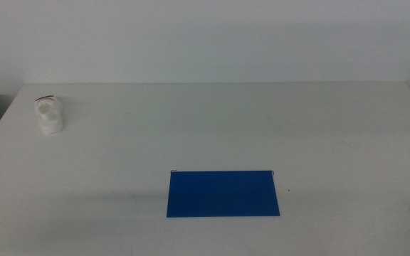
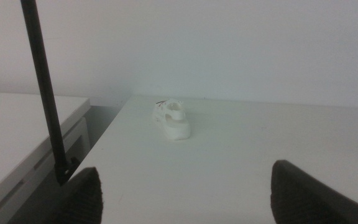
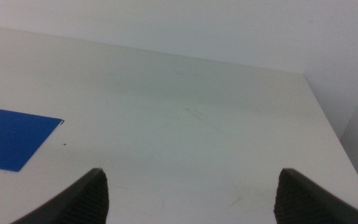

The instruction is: Use one arm to grab the shoe from the table and place it on the mat.

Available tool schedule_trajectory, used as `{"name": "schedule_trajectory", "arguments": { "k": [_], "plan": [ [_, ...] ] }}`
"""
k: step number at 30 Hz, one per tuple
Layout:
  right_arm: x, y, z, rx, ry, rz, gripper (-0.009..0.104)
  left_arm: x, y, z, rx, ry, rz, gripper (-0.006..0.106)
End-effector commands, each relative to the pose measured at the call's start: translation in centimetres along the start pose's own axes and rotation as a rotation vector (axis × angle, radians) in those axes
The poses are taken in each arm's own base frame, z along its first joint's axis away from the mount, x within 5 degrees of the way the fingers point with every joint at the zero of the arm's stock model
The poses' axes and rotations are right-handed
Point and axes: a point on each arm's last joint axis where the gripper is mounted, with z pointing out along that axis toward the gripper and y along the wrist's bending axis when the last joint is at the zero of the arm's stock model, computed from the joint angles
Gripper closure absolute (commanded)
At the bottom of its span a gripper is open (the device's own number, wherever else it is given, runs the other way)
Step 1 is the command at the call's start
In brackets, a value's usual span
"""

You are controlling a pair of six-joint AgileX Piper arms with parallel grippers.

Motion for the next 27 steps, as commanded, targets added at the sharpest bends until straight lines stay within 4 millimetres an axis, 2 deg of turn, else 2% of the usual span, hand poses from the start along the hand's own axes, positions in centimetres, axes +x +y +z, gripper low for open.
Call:
{"name": "schedule_trajectory", "arguments": {
  "k": [1, 5, 9, 13, 19, 24, 27],
  "plan": [
    [-0.5, 0.0, 0.0, 0.003, -0.064, -0.021, 0.017, -0.7, 0.0, -0.1, 0.000, -0.085, -0.008, 0.007],
    [-0.5, 0.0, 0.0, 0.003, -0.064, -0.021, 0.017, -3.5, -0.2, 0.1, 0.003, -0.056, -0.026, 0.007],
    [-0.5, 0.0, 0.0, 0.003, -0.064, -0.021, 0.017, -6.7, -0.4, 1.5, 0.004, 0.089, -0.027, 0.007],
    [-0.5, 0.0, 0.0, 0.003, -0.064, -0.021, 0.017, -10.3, -0.7, 3.7, 0.007, 0.287, -0.033, 0.007],
    [-0.5, 0.0, 0.0, 0.003, -0.064, -0.021, 0.017, -16.2, -1.1, 7.5, 0.011, 0.480, -0.048, 0.007],
    [-0.5, 0.0, 0.0, 0.003, -0.064, -0.021, 0.017, -20.3, -1.3, 10.3, -0.027, 0.656, -0.174, 0.007],
    [-0.5, 0.0, 0.0, 0.003, -0.064, -0.021, 0.017, -22.0, -1.4, 12.0, -0.051, 0.742, -0.216, 0.007]
  ]
}}
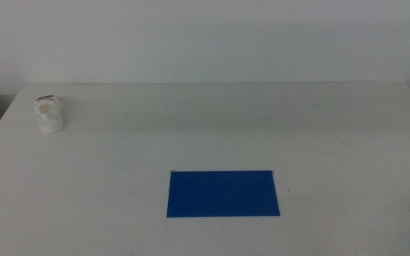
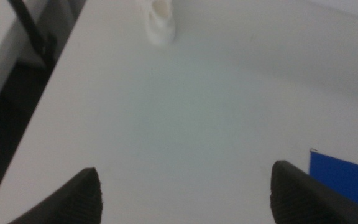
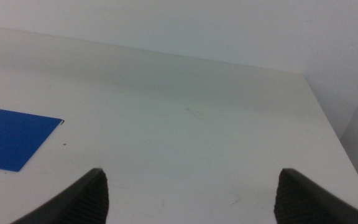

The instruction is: Use one arm to grab the shoe from the table and place it on the mat.

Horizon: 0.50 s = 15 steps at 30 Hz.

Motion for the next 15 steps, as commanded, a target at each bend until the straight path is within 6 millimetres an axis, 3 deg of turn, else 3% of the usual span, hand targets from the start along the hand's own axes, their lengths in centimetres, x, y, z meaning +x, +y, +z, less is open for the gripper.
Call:
{"name": "schedule_trajectory", "arguments": {
  "k": [1, 7, 15],
  "plan": [
    [-0.5, 0.0, 0.0, 0.003, -0.064, -0.021, 0.017, -2.5, -0.6, -0.7, 0.006, 0.002, -0.043, 0.007],
    [-0.5, 0.0, 0.0, 0.003, -0.064, -0.021, 0.017, -5.2, -1.1, 1.0, -0.009, 0.084, -0.043, 0.007],
    [-0.5, 0.0, 0.0, 0.003, -0.064, -0.021, 0.017, -6.2, -1.0, 5.3, -0.025, 0.140, -0.080, 0.007]
  ]
}}
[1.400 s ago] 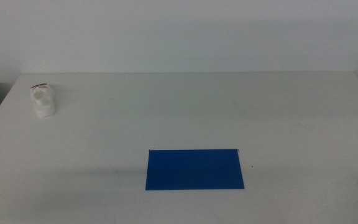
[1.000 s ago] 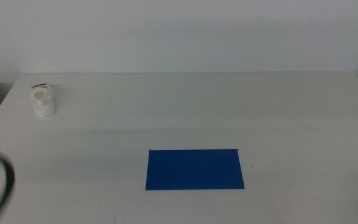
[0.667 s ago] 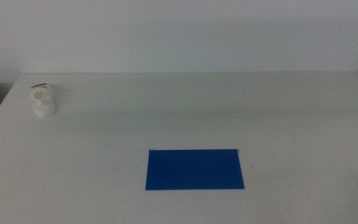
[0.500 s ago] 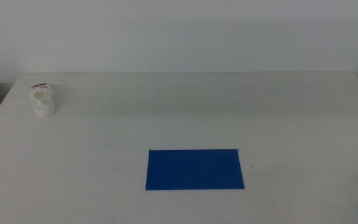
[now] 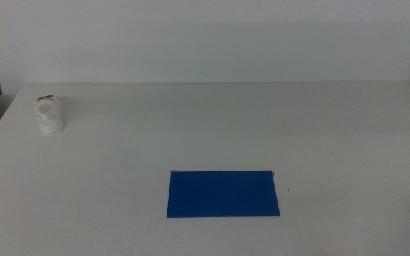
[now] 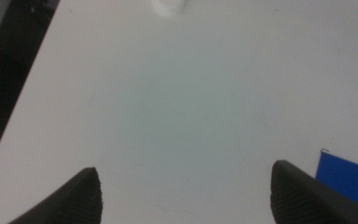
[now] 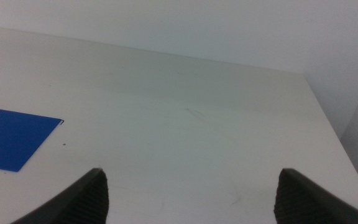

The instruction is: Use one arm to grab the shoe from the table and place it on the mat.

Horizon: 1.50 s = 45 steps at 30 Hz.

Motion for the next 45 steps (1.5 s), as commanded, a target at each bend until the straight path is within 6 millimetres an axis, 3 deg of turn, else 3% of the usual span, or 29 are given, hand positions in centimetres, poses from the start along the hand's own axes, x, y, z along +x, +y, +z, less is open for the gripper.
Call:
{"name": "schedule_trajectory", "arguments": {
  "k": [1, 6, 11, 23, 29, 34, 45],
  "plan": [
    [-0.5, 0.0, 0.0, 0.003, -0.064, -0.021, 0.017, -1.1, -0.4, -0.4, 0.027, -0.074, -0.024, 0.007],
    [-0.5, 0.0, 0.0, 0.003, -0.064, -0.021, 0.017, -3.5, -0.8, 1.9, 0.026, -0.076, -0.025, 0.007],
    [-0.5, 0.0, 0.0, 0.003, -0.064, -0.021, 0.017, -7.1, -1.2, 5.5, -0.014, -0.028, -0.013, 0.007],
    [-0.5, 0.0, 0.0, 0.003, -0.064, -0.021, 0.017, -13.2, -1.3, 17.9, -0.057, 0.053, -0.054, 0.007],
    [-0.5, 0.0, 0.0, 0.003, -0.064, -0.021, 0.017, -14.8, -1.1, 23.4, -0.083, 0.051, -0.051, 0.007],
    [-0.5, 0.0, 0.0, 0.003, -0.064, -0.021, 0.017, -15.4, -1.0, 26.4, -0.085, 0.034, -0.051, 0.007],
    [-0.5, 0.0, 0.0, 0.003, -0.064, -0.021, 0.017, -15.4, -0.5, 30.3, -0.090, -0.022, -0.074, 0.011]
  ]
}}
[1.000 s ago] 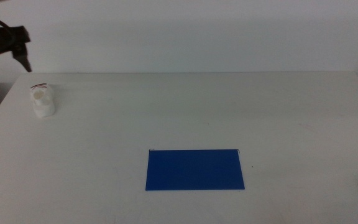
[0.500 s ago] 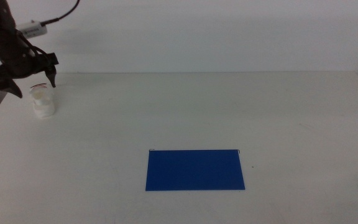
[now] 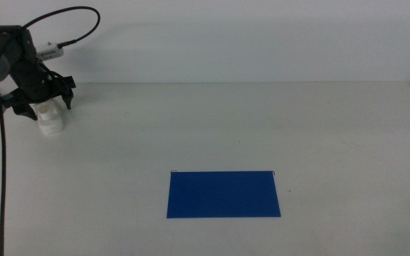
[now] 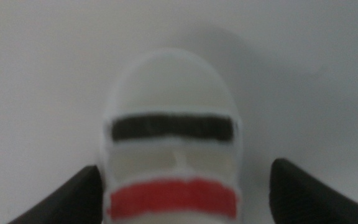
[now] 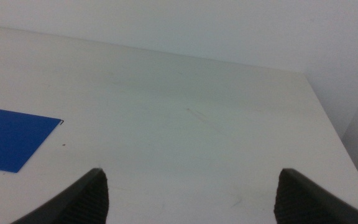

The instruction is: Use one arm to grab the shoe from the table and place it on the mat.

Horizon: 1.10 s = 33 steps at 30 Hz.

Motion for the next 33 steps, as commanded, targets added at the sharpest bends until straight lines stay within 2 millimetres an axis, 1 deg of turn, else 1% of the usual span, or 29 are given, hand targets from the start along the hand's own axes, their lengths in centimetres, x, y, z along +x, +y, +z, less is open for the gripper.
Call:
{"name": "schedule_trajectory", "arguments": {
  "k": [1, 3, 6, 9, 10, 11, 12, 13, 16, 20, 24, 27, 28, 31, 33],
  "plan": [
    [-0.5, 0.0, 0.0, 0.003, -0.064, -0.021, 0.017, -2.0, -0.3, -4.1, 0.041, -0.135, -0.044, 0.013],
    [-0.5, 0.0, 0.0, 0.003, -0.064, -0.021, 0.017, -2.0, -0.3, -3.9, 0.040, -0.132, -0.050, 0.020],
    [-0.5, 0.0, 0.0, 0.003, -0.064, -0.021, 0.017, -2.0, -0.3, -3.8, 0.040, -0.132, -0.050, 0.035],
    [-0.5, 0.0, 0.0, 0.003, -0.064, -0.021, 0.017, -1.9, -0.3, -3.9, 0.041, -0.123, -0.052, 0.058],
    [-0.5, 0.0, 0.0, 0.003, -0.064, -0.021, 0.017, -1.6, -0.3, -4.1, 0.042, -0.088, -0.058, 0.087],
    [-0.5, 0.0, 0.0, 0.003, -0.064, -0.021, 0.017, -1.6, -0.3, -4.3, 0.041, -0.077, -0.059, 0.096],
    [-0.5, 0.0, 0.0, 0.003, -0.064, -0.021, 0.017, -1.6, -0.3, -4.7, 0.039, -0.071, -0.059, 0.102],
    [-0.5, 0.0, 0.0, 0.003, -0.064, -0.021, 0.017, -1.7, -0.3, -5.1, 0.038, -0.069, -0.059, 0.102],
    [-0.5, 0.0, 0.0, 0.003, -0.064, -0.021, 0.017, -2.0, -0.4, -7.2, 0.041, -0.080, -0.059, 0.102],
    [-0.5, 0.0, 0.0, 0.003, -0.064, -0.021, 0.017, -2.2, -0.5, -11.2, 0.051, -0.104, -0.062, 0.102],
    [-0.5, 0.0, 0.0, 0.003, -0.064, -0.021, 0.017, -1.7, -1.5, -15.4, 0.030, -0.130, -0.038, 0.102],
    [-0.5, 0.0, 0.0, 0.003, -0.064, -0.021, 0.017, -0.6, -2.8, -18.3, -0.041, -0.146, 0.017, 0.102],
    [-0.5, 0.0, 0.0, 0.003, -0.064, -0.021, 0.017, -0.3, -3.1, -18.9, -0.052, -0.154, 0.032, 0.102],
    [-0.5, 0.0, 0.0, 0.003, -0.064, -0.021, 0.017, 1.2, -4.1, -21.0, -0.029, -0.144, 0.042, 0.102],
    [-0.5, 0.0, 0.0, 0.003, -0.064, -0.021, 0.017, 2.6, -4.6, -22.2, -0.016, -0.126, 0.044, 0.102]
  ]
}}
